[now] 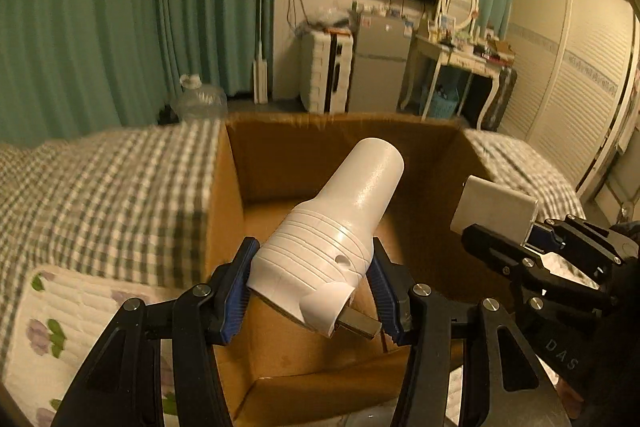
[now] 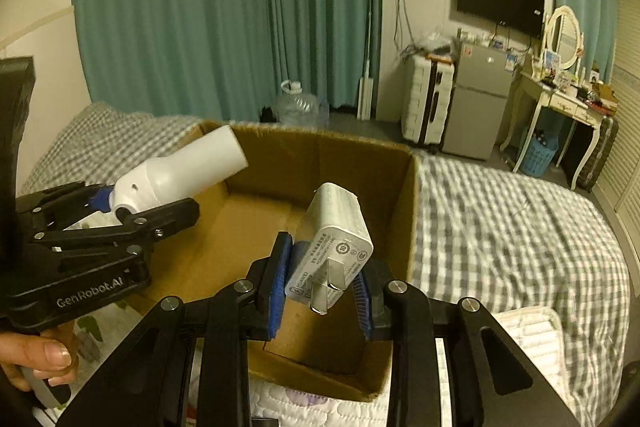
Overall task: Organize rigid objects
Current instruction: 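Open the left tool over the box while the right tool drops the charger in, then withdraw both tools from the box back toward the remaining items, then grasp the red card case with the left tool while the right tool grasps the black remote, then carry the card case and remote up over the box with both tools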
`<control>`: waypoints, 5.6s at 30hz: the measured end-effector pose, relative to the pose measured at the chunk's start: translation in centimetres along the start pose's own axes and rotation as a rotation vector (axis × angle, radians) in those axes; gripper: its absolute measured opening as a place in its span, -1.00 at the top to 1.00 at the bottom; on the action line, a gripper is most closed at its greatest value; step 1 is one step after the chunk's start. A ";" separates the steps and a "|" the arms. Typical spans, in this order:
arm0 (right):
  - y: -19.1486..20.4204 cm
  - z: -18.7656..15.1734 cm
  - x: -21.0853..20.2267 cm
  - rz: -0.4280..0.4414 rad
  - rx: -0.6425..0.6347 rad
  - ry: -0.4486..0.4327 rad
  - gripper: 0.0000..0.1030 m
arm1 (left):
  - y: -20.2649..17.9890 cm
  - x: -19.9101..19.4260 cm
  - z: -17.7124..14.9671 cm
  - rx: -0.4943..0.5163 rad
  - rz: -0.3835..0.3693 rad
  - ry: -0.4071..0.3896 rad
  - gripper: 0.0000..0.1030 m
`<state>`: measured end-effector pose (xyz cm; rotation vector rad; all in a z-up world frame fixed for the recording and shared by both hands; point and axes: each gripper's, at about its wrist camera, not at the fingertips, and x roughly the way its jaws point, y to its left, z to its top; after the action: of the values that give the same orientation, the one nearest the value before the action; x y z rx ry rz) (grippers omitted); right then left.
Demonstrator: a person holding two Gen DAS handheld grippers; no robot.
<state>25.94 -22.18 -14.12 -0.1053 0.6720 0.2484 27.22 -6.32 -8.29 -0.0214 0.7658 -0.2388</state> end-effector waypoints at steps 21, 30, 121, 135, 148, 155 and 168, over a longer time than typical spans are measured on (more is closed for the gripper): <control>0.6 0.0 -3.6 -0.106 -0.029 -0.052 -0.25 | -0.2 -4.5 1.6 -0.040 0.052 -0.051 -0.16; 1.1 1.7 -10.8 -0.129 0.003 -0.173 -0.48 | 0.3 -12.0 3.0 -0.052 0.043 -0.189 -0.16; 5.1 -19.3 -4.9 -0.123 -0.118 0.351 -0.94 | 3.9 1.2 -14.9 -0.052 -0.240 0.387 -0.43; 6.1 -19.5 -4.5 -0.083 -0.142 0.342 -0.45 | 1.2 3.0 -15.3 0.016 -0.017 0.397 -0.52; 5.7 -19.7 -6.7 0.003 -0.060 0.309 0.18 | 4.9 -3.1 -16.6 -0.106 -0.030 0.300 -0.33; 5.4 -19.3 -9.5 -0.052 -0.058 0.239 0.19 | 2.5 -5.8 -16.7 -0.069 -0.019 0.227 -0.33; 5.2 -16.3 -14.9 -0.072 -0.006 0.096 0.19 | 1.4 -13.5 -13.9 -0.035 -0.008 0.038 -0.33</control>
<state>3.56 -22.95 -17.51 -0.1479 0.7613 0.1770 8.56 -0.98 -9.22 -0.0527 0.8080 -0.2341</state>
